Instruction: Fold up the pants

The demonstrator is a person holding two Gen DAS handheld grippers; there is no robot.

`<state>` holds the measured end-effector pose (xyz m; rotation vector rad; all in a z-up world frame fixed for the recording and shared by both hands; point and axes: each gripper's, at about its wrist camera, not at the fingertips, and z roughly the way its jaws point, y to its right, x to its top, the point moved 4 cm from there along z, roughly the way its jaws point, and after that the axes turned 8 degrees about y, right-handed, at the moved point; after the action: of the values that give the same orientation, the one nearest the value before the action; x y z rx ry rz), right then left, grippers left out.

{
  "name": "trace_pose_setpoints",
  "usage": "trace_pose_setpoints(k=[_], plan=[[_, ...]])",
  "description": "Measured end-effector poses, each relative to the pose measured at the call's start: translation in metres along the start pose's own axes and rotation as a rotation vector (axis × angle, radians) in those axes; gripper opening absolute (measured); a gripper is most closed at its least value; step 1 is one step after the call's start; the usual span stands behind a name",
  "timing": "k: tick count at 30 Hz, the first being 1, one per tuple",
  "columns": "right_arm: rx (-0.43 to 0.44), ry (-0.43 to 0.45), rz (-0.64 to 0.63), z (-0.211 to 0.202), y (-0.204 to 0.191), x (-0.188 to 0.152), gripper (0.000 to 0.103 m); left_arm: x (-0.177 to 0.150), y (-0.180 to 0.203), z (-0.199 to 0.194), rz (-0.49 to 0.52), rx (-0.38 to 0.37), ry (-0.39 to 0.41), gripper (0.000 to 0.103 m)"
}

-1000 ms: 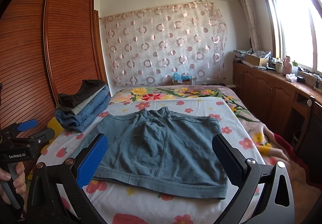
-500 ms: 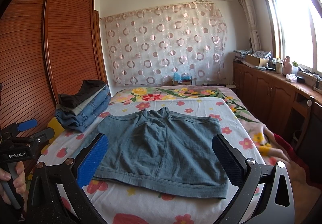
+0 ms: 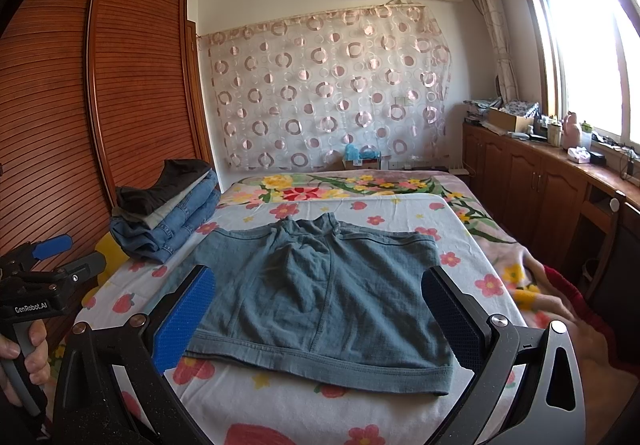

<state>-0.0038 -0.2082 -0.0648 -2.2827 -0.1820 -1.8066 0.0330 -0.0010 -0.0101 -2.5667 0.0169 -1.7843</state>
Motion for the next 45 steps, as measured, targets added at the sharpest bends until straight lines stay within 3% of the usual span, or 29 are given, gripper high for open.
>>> trace_pose_setpoints(k=[27, 36, 45], plan=[[0.0, 0.001, -0.001, 0.0, -0.001, 0.0, 0.103, -0.001, 0.0, 0.0, 0.002, 0.0, 0.004, 0.103], [-0.001, -0.034, -0.011, 0.004, 0.001, -0.003, 0.103, -0.006, 0.001, 0.007, -0.008, -0.011, -0.051, 0.103], [-0.008, -0.096, -0.019, 0.015, 0.011, -0.008, 0.103, -0.03, -0.011, 0.029, -0.022, -0.013, -0.119, 0.103]])
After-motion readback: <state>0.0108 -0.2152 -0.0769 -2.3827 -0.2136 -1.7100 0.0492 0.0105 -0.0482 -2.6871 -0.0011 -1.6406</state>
